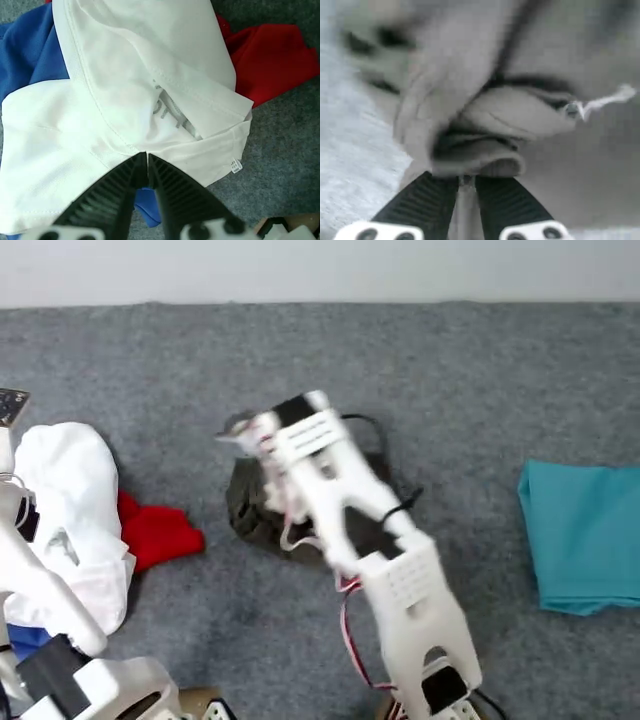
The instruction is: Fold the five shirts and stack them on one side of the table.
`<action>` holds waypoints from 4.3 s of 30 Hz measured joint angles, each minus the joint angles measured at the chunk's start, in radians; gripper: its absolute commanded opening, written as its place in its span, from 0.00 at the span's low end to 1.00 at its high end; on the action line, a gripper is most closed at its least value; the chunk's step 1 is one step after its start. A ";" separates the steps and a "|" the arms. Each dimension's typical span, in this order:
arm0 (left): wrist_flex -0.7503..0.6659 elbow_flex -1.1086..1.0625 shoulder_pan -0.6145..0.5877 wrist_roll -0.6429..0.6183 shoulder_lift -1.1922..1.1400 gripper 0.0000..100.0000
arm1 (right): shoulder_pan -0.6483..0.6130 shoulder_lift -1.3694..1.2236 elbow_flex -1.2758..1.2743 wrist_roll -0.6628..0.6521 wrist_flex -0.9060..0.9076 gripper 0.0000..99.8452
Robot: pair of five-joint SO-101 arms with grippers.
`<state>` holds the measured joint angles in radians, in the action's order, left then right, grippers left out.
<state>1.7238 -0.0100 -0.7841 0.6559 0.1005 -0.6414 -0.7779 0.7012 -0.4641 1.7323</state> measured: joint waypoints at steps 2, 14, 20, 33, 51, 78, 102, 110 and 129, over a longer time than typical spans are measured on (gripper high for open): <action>0.000 0.000 0.000 0.000 0.000 0.02 | -0.068 0.000 0.061 -0.002 0.020 0.01; 0.000 0.000 0.000 0.000 0.000 0.02 | -0.011 0.069 0.180 -0.003 0.023 0.01; 0.000 0.000 0.000 0.000 0.000 0.02 | 0.069 0.035 0.180 0.000 0.025 0.01; -0.023 0.000 0.000 0.000 0.000 0.02 | -0.193 0.160 0.149 0.049 0.025 0.11; -0.038 0.000 0.000 0.000 0.000 0.02 | 0.038 0.051 0.149 0.114 -0.086 0.01; -0.038 0.000 0.000 0.000 0.000 0.02 | -0.106 0.376 -0.351 0.060 -0.037 0.01; -0.041 0.000 0.000 0.000 0.000 0.02 | -0.149 0.000 0.077 0.094 -0.091 0.01; -0.064 0.000 0.000 0.000 0.000 0.02 | -0.224 0.020 0.094 0.100 0.021 0.01; -0.064 0.000 0.000 0.000 0.000 0.02 | -0.011 -0.026 0.091 0.101 -0.379 0.01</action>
<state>1.6594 -0.0100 -0.7841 0.6559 0.1005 -0.6521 -0.8040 0.7917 -0.3629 1.3533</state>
